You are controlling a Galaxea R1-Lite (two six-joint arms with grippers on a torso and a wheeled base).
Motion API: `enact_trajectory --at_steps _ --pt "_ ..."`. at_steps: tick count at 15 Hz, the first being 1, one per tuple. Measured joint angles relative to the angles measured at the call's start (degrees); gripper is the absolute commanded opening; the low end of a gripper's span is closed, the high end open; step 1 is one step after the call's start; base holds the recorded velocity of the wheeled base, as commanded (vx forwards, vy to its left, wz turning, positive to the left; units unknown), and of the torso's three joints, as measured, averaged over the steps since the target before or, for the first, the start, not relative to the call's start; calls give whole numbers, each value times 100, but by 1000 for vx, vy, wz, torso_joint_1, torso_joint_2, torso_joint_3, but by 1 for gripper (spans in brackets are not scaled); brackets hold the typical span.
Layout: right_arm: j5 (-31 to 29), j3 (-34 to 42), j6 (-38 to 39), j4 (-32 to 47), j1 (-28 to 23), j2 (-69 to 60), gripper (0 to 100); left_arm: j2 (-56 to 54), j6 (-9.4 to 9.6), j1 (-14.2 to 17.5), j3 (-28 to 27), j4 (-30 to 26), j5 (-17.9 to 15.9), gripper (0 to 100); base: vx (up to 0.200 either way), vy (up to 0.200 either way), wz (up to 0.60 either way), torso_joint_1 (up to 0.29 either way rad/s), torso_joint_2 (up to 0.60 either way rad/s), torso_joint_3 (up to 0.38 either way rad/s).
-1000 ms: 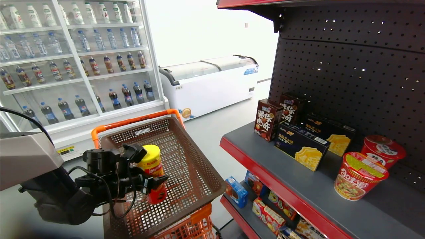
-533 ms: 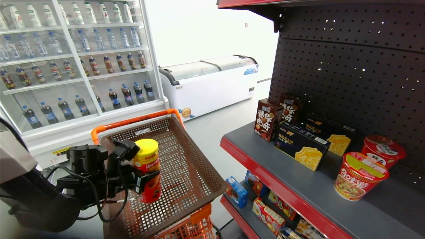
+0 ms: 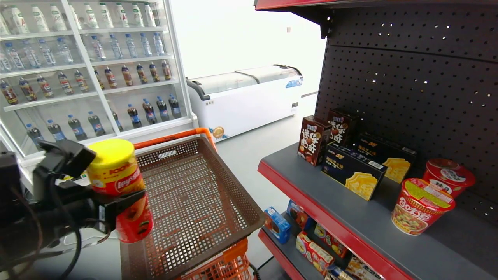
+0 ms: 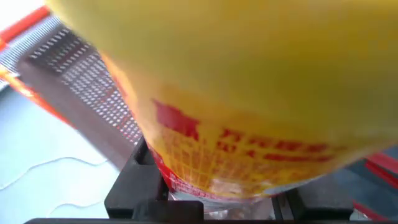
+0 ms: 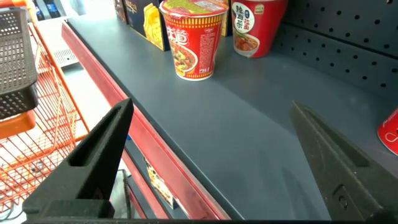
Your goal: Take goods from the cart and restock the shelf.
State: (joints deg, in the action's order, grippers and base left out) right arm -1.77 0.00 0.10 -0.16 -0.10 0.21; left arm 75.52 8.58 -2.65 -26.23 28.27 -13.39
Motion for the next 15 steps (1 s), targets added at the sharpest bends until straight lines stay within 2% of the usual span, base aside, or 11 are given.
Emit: enact_trajectory --at_steps 1,3,6,8,10,15 --pt "0 0 0 0 0 0 100 -606 -43 0 132 -251 26 0 0 0 0 0 0 0" --pt "0 0 0 0 0 0 100 -1621 -254 0 540 -521 39 0 0 0 0 0 0 0" --pt "0 0 0 0 0 0 100 -2925 -427 -16 1113 -688 39 0 0 0 0 0 0 0" --pt "27 0 -15 0 0 0 100 -3647 -451 -2 1312 -830 72 0 0 0 0 0 0 0" --pt "33 0 -21 2 2 0 100 -4428 -457 45 1384 -1319 217 0 0 0 0 0 0 0" --pt "38 0 -10 -5 -1 0 100 -5819 -390 163 1436 -2534 386 0 0 0 -600 4 2 4"
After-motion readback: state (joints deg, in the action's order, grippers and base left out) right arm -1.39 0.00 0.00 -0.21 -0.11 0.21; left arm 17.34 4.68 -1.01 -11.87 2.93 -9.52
